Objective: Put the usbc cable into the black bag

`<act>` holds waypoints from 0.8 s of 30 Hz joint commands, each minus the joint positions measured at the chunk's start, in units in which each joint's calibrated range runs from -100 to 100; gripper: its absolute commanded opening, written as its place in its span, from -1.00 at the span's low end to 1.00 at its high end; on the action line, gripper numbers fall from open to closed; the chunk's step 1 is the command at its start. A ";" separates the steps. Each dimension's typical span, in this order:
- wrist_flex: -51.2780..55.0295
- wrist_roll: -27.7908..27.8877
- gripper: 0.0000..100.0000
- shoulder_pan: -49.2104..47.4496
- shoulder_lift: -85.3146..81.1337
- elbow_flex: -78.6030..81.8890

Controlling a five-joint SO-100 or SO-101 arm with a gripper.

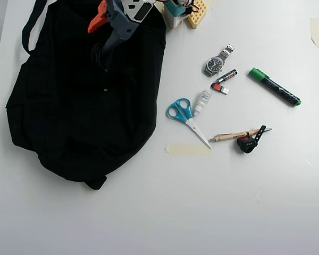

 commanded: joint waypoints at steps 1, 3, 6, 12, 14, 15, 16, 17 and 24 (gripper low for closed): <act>0.85 -0.13 -0.89 -1.02 -1.35 -1.49; 0.68 -0.13 -0.69 -1.02 -0.44 -1.49; 1.02 -0.08 -0.69 -1.92 -1.35 -1.31; 12.91 -0.23 -0.96 -30.12 -15.46 -2.39; 13.25 -0.18 -0.96 -44.10 -23.34 0.94; 13.25 -0.18 -0.96 -47.25 -26.83 4.53; 13.00 -0.29 -0.96 -48.44 -28.90 7.22; 12.48 -3.17 -0.96 -49.34 -31.56 10.64; 13.08 -6.32 -0.96 -46.95 -39.86 15.49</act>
